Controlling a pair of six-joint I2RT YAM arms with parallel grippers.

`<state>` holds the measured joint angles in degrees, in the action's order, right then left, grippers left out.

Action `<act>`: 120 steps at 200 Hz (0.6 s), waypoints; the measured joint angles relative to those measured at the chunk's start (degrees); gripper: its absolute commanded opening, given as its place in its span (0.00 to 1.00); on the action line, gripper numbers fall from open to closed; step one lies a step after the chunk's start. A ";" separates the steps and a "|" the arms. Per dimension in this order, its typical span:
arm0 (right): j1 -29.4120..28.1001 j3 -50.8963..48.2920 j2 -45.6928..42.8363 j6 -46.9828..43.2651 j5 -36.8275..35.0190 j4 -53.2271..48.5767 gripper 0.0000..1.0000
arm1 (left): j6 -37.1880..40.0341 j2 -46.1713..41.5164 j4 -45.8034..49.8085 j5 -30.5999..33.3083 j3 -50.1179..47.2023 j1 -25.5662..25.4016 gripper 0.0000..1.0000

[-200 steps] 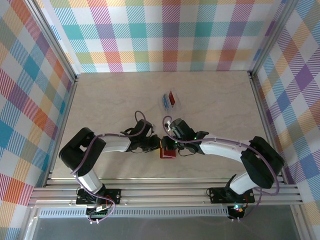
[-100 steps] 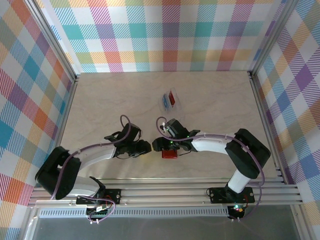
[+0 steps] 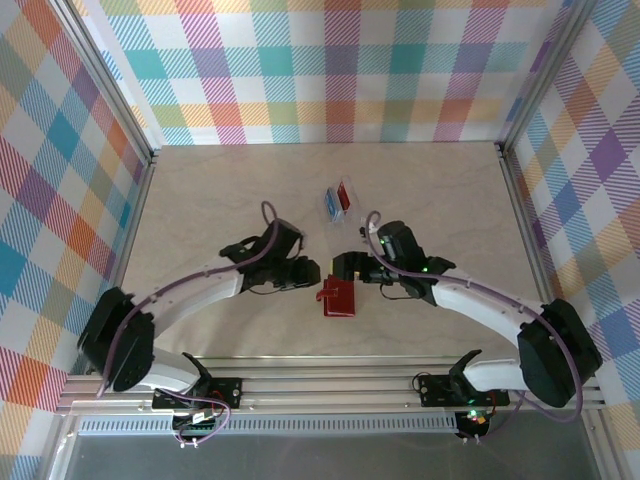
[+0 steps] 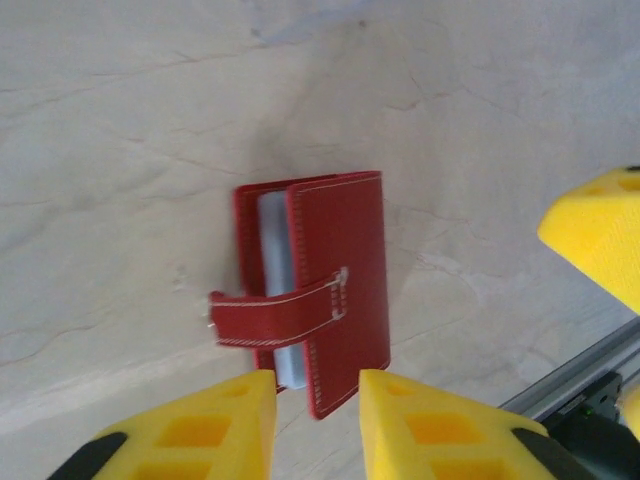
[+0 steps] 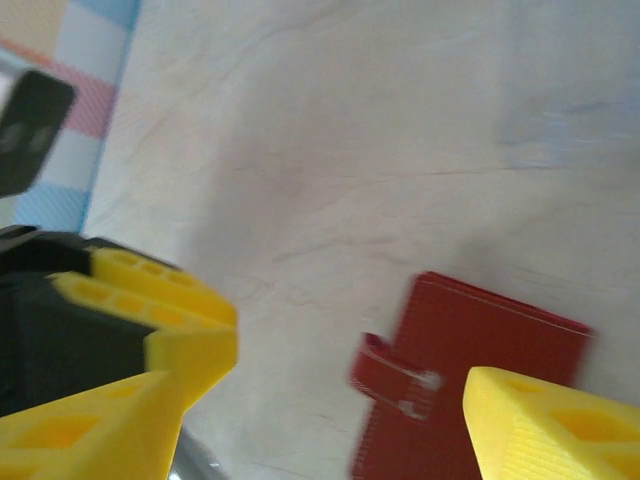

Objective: Put the credit cards into the card holder
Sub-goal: Turn over the card holder at the bottom-center of the table.

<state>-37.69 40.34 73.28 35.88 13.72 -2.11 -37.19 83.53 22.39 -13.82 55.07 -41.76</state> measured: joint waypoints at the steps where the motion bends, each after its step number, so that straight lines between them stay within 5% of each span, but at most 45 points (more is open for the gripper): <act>1: 0.04 -0.11 -0.02 0.02 -0.07 -0.04 0.72 | 0.11 0.44 0.00 0.00 0.31 -0.17 0.24; 46: 0.22 -5.88 -0.24 1.25 -1.66 -1.14 0.72 | 0.85 12.35 0.04 0.09 3.30 -1.77 0.21; 120: 0.24 -7.89 7.74 2.27 -0.07 3.06 0.74 | 1.03 16.70 -2.12 1.92 1.05 -1.73 0.19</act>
<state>-37.45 32.45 81.01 38.15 13.65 0.95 -36.16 100.22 20.27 -11.90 56.12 -43.48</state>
